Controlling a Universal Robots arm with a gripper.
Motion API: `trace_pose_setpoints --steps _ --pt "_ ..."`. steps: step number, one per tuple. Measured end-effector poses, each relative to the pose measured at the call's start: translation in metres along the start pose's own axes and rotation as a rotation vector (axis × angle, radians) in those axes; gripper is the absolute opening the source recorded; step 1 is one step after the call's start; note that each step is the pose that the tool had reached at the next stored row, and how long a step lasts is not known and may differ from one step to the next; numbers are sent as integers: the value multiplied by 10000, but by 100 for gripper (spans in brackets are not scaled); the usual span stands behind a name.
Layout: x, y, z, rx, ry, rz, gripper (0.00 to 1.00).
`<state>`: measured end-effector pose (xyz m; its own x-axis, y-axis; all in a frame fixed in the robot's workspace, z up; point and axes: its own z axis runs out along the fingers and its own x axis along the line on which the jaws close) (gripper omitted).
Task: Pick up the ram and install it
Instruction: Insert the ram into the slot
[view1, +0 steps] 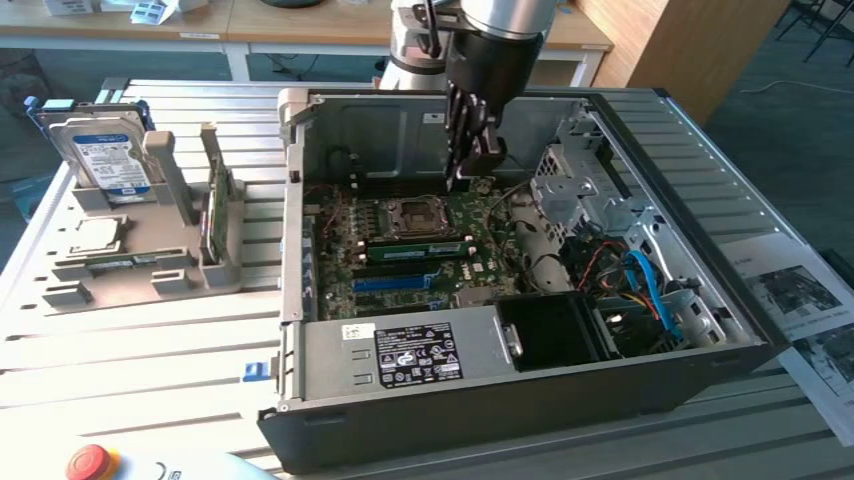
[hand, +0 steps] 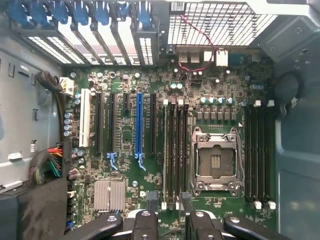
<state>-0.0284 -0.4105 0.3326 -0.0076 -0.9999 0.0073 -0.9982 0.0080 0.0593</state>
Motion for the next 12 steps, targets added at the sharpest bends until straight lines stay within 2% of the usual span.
trace_pose_setpoints --steps 12 --pt "1 -3 -176 0 0 0 31"
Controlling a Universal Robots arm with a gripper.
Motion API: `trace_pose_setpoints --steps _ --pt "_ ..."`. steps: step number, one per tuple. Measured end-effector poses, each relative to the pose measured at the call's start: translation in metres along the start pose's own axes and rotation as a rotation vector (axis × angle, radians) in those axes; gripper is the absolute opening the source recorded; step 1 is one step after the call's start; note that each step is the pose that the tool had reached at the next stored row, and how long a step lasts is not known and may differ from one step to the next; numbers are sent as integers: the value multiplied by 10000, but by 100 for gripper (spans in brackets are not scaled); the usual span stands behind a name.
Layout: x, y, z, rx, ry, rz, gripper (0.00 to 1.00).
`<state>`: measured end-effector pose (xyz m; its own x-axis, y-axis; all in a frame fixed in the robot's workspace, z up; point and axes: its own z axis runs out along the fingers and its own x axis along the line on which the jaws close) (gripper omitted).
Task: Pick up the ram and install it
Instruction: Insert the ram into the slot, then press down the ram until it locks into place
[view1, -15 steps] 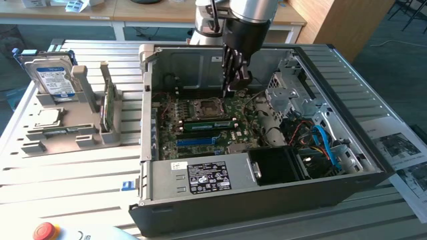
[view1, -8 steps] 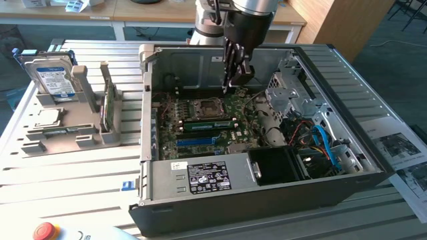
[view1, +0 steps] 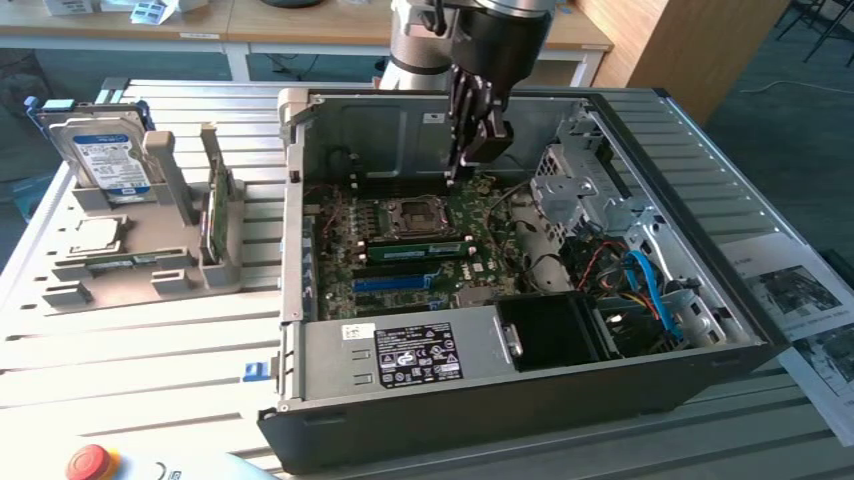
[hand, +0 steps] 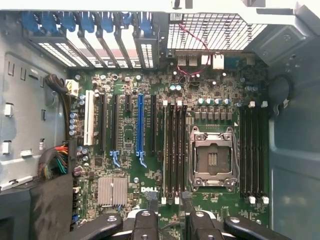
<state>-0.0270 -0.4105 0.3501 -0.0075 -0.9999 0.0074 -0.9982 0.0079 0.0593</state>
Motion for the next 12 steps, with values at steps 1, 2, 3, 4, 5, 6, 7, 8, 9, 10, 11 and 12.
trace_pose_setpoints --steps 1,2,3,4,5,6,7,8,9,10,11,12 --pt "0 -1 -16 0 -1 0 31" --pt "0 -1 -31 0 0 0 31" --pt "0 -1 -43 0 0 1 31" --pt "0 -1 -44 0 -2 1 31" --pt "0 -1 -44 0 -1 1 31" --pt "0 -2 -45 0 0 0 31" --pt "0 -1 -45 0 0 0 31" --pt "0 -1 -45 0 0 0 31" --pt "0 -2 -45 0 0 0 31" --pt "0 -1 -45 0 -1 0 31" --pt "0 -1 -45 0 -1 0 31" --pt "0 -1 -45 0 -1 1 31"
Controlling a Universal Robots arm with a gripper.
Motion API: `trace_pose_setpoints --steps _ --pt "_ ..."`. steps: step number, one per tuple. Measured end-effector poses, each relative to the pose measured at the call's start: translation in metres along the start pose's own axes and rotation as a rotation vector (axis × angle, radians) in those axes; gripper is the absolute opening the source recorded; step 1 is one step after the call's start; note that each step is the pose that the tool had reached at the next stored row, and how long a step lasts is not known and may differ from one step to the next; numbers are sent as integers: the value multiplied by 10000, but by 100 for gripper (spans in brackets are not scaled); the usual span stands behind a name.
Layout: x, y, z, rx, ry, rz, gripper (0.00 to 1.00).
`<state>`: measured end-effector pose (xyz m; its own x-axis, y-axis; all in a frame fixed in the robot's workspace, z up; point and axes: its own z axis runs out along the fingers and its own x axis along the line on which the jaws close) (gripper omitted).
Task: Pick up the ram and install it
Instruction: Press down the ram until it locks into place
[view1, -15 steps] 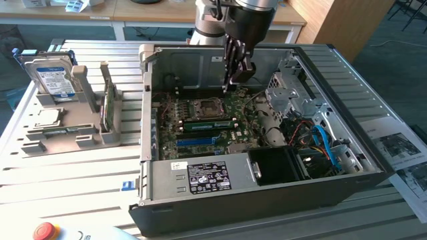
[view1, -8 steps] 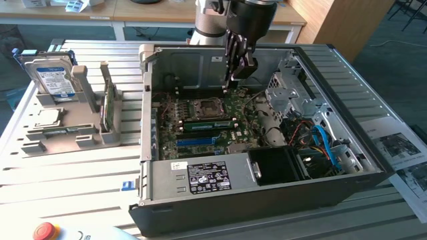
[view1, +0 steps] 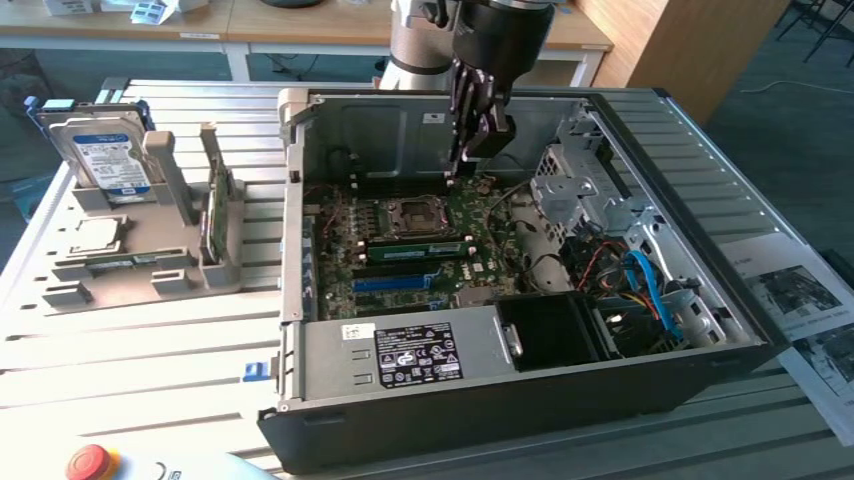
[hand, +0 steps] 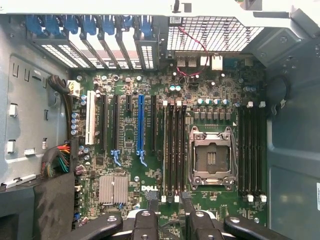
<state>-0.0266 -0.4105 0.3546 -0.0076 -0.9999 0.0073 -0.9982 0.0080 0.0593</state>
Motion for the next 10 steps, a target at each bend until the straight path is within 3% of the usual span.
trace_pose_setpoints --steps 6,8,10 --pt "0 0 0 1 0 0 29" --pt "0 0 0 1 0 -1 16" --pt "0 0 0 0 0 0 11"
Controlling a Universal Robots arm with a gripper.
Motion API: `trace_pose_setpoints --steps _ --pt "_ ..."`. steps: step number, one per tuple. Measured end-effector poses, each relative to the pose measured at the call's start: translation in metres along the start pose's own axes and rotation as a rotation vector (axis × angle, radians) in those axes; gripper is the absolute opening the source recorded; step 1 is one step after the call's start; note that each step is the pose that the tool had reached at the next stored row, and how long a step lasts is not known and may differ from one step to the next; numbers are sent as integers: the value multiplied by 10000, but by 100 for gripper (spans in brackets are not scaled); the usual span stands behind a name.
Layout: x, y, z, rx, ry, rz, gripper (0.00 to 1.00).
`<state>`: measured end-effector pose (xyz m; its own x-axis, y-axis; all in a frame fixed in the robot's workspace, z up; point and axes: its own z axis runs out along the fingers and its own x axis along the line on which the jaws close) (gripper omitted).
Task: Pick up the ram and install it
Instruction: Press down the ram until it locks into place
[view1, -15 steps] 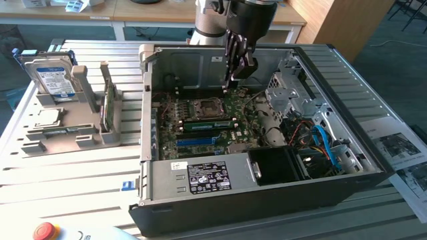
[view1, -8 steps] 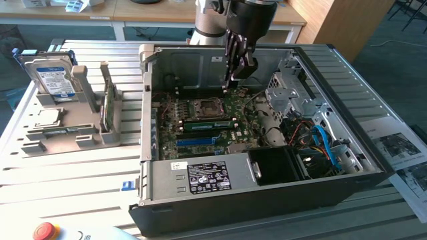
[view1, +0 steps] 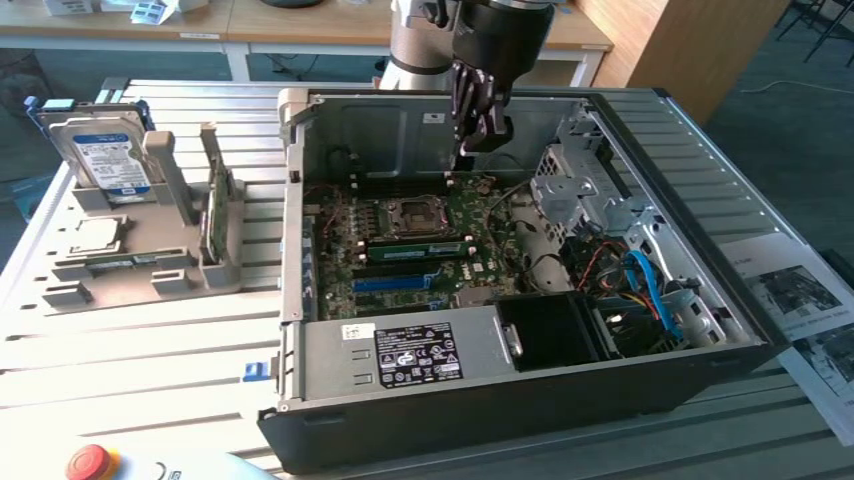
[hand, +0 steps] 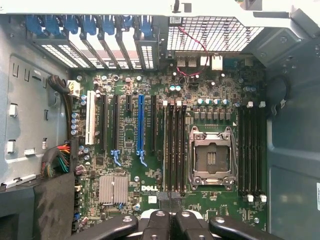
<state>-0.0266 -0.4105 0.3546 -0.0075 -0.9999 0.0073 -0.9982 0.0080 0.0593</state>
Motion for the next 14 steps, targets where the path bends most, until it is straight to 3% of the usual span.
trace_pose_setpoints --steps 14 --pt "0 0 0 27 0 0 11"
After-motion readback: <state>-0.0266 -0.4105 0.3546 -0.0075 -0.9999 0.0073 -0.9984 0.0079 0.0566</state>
